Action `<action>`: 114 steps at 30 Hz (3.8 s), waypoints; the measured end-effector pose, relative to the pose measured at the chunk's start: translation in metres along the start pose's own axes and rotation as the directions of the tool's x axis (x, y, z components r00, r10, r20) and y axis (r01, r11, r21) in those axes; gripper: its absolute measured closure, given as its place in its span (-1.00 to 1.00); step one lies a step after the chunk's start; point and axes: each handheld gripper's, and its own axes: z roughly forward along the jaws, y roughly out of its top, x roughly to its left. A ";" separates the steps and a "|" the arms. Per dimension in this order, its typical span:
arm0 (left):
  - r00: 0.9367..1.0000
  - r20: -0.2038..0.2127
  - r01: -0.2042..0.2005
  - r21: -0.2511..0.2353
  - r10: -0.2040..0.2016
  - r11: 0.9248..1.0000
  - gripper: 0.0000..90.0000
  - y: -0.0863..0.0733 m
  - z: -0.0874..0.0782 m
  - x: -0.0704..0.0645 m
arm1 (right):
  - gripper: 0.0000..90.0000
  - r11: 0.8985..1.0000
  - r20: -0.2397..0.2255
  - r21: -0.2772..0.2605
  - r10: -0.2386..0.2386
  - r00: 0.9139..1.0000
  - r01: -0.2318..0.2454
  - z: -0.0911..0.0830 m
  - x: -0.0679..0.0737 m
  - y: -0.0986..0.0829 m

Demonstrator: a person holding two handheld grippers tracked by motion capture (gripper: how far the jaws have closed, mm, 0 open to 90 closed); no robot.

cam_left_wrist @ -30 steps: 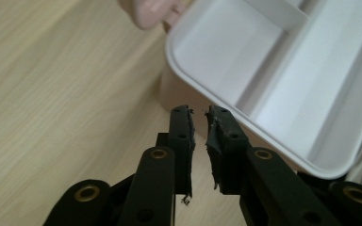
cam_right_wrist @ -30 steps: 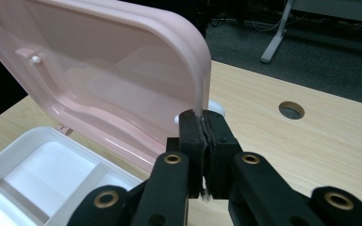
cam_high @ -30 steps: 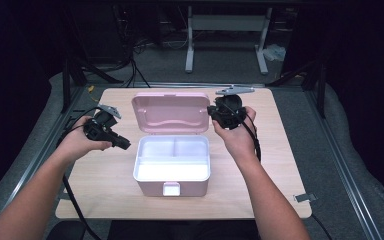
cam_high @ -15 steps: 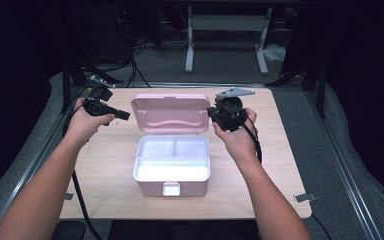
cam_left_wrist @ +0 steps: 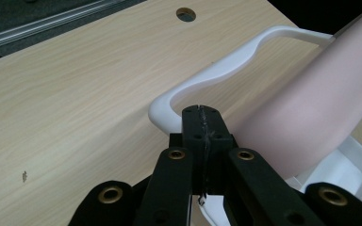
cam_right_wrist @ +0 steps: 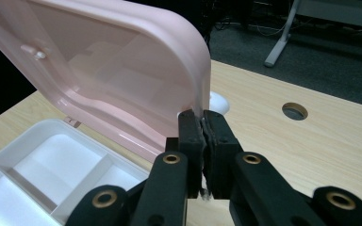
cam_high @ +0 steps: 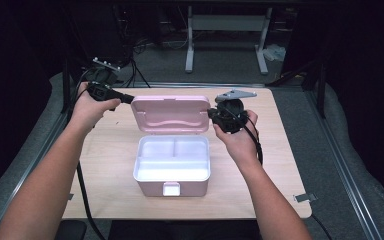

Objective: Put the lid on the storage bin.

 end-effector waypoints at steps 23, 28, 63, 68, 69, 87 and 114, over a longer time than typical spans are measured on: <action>0.998 0.028 -0.049 0.009 0.049 0.999 1.00 -0.018 -0.005 -0.014 | 0.82 0.999 -0.113 -0.030 0.023 0.993 -0.026 -0.028 -0.007 -0.010; 0.997 0.037 -0.071 0.013 0.070 0.997 1.00 -0.025 -0.009 -0.019 | 0.82 0.999 -0.109 -0.032 0.001 0.994 -0.005 -0.033 -0.003 -0.013; 0.990 0.086 -0.110 -0.020 0.112 0.994 1.00 -0.103 -0.015 -0.045 | 0.75 0.999 -0.220 -0.047 -0.037 0.975 0.027 -0.068 0.017 -0.082; 0.988 0.114 -0.107 -0.015 0.108 0.994 0.97 -0.106 -0.012 -0.045 | 0.75 0.997 -0.226 -0.069 -0.035 0.973 0.020 -0.082 0.015 -0.084; 0.987 0.111 -0.111 -0.017 0.112 0.994 0.96 -0.107 -0.012 -0.045 | 0.75 0.997 -0.219 -0.068 -0.035 0.975 0.021 -0.083 0.014 -0.083; 0.996 0.005 -0.084 0.006 0.084 0.996 0.68 -0.128 -0.010 -0.024 | 0.54 1.000 -0.074 0.001 -0.002 0.997 0.002 -0.058 -0.018 -0.098; 0.991 -0.131 -0.013 -0.075 0.003 0.997 0.05 -0.211 0.024 0.006 | -0.03 0.994 0.128 0.077 0.071 0.989 -0.081 -0.030 -0.076 -0.171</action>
